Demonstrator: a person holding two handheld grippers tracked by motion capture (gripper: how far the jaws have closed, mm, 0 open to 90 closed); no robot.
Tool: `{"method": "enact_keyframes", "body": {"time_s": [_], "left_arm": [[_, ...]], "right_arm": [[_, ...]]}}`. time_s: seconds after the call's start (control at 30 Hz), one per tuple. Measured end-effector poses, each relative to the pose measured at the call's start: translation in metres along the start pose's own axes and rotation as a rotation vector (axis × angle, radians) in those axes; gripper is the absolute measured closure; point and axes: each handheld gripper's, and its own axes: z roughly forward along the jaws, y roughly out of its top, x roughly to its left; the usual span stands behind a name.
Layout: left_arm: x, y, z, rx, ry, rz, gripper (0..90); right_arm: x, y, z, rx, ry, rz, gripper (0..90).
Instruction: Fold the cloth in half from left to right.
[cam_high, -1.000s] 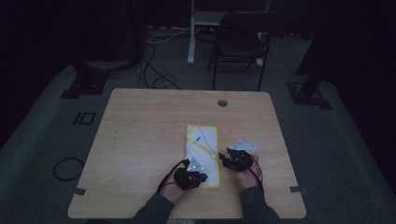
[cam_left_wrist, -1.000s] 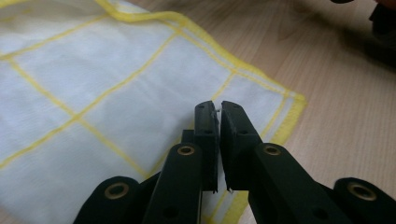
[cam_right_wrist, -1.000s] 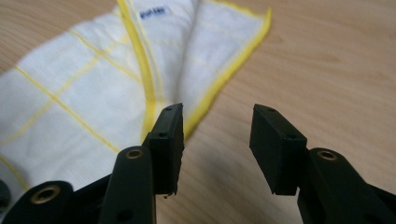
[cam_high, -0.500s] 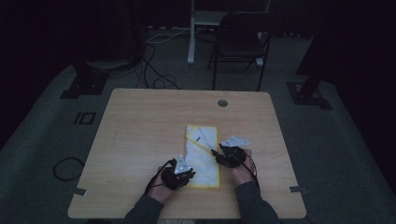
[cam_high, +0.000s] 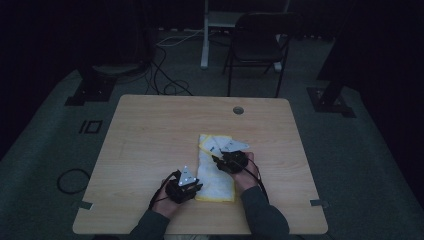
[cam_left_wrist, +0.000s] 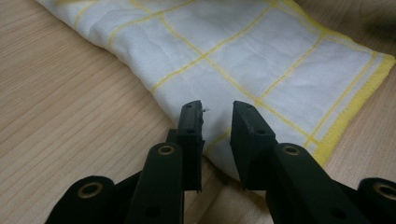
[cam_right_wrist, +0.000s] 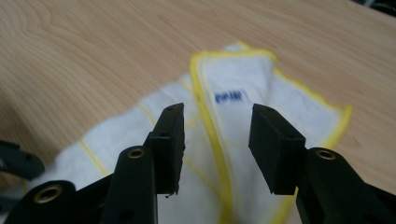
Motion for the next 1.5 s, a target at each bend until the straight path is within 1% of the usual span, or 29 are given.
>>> {"method": "enact_keyframes", "body": {"time_s": [0.07,0.13,0.23,0.3,0.4,0.5,0.53,0.57,0.63,0.7,0.73,0.77,0.8,0.87,1.0,1.07,1.17,1.2,1.23,1.3,1.37,1.4,1.43,1.5], "left_arm": [[0.000,-0.001,0.000,-0.005,-0.001,-0.005,73.8],[0.001,-0.001,0.000,-0.007,-0.003,-0.007,73.7],[0.001,-0.002,0.001,-0.008,-0.006,-0.010,73.7],[0.001,-0.002,0.001,-0.007,-0.007,-0.012,73.7],[0.001,-0.002,0.001,-0.006,-0.007,-0.012,73.6],[0.001,-0.002,0.001,-0.005,-0.009,-0.016,73.7],[0.001,-0.002,0.001,-0.005,-0.009,-0.016,73.7],[0.001,-0.002,0.002,-0.005,-0.011,-0.016,73.7],[0.001,-0.002,0.002,-0.006,-0.012,-0.019,73.8],[0.001,-0.002,0.002,-0.006,-0.013,-0.023,73.8],[0.001,-0.002,0.002,-0.006,-0.013,-0.023,73.8],[0.001,-0.002,0.002,-0.006,-0.014,-0.023,73.7],[0.001,-0.002,0.002,-0.006,-0.014,-0.025,73.7],[0.001,-0.002,0.002,-0.007,-0.017,-0.028,73.7],[0.001,-0.002,0.002,-0.008,-0.018,-0.029,73.7],[0.002,-0.002,0.002,-0.008,-0.019,-0.026,73.6],[0.002,-0.002,0.002,-0.006,-0.020,-0.027,73.6],[0.002,-0.002,0.002,-0.006,-0.020,-0.027,73.5],[0.002,-0.002,0.003,-0.009,-0.020,-0.029,73.5],[0.002,-0.003,0.003,-0.009,-0.020,-0.029,73.4],[0.002,-0.003,0.003,-0.009,-0.020,-0.029,73.4],[0.002,-0.003,0.003,-0.009,-0.020,-0.029,73.4],[0.002,-0.003,0.003,-0.008,-0.022,-0.035,73.4],[0.002,-0.003,0.002,-0.008,-0.022,-0.036,73.4]], "right_arm": [[0.002,0.004,0.005,0.001,0.000,-0.018,54.8],[0.002,0.006,0.012,-0.001,0.011,-0.026,54.8],[0.005,0.010,0.020,0.009,0.020,-0.056,55.4],[0.006,0.013,0.026,0.021,0.018,-0.082,56.1],[0.007,0.015,0.036,0.047,0.010,-0.101,55.9],[0.006,0.015,0.046,0.061,-0.004,-0.117,54.0],[0.006,0.015,0.046,0.061,-0.004,-0.117,54.0],[0.004,0.014,0.051,0.080,-0.007,-0.121,53.8],[0.002,0.013,0.054,0.090,-0.021,-0.121,55.5],[-0.001,0.013,0.054,0.091,-0.038,-0.104,60.7],[-0.001,0.013,0.054,0.091,-0.038,-0.104,60.7],[-0.006,0.013,0.052,0.083,-0.056,-0.081,68.1],[-0.009,0.013,0.051,0.082,-0.060,-0.070,71.6],[-0.015,0.014,0.047,0.068,-0.058,-0.042,76.0],[-0.027,0.016,0.040,0.041,-0.052,0.008,78.7],[-0.033,0.017,0.036,0.034,-0.057,0.019,80.3],[-0.043,0.017,0.032,0.016,-0.055,0.066,83.7],[-0.043,0.017,0.032,0.016,-0.055,0.066,83.7],[-0.049,0.017,0.030,0.009,-0.053,0.097,85.8],[-0.054,0.015,0.028,0.003,-0.053,0.121,86.4],[-0.060,0.014,0.026,-0.002,-0.050,0.146,86.4],[-0.060,0.014,0.026,-0.002,-0.050,0.146,86.4],[-0.066,0.012,0.024,-0.008,-0.053,0.164,84.4],[-0.071,0.010,0.022,-0.014,-0.079,0.183,78.8]]}}
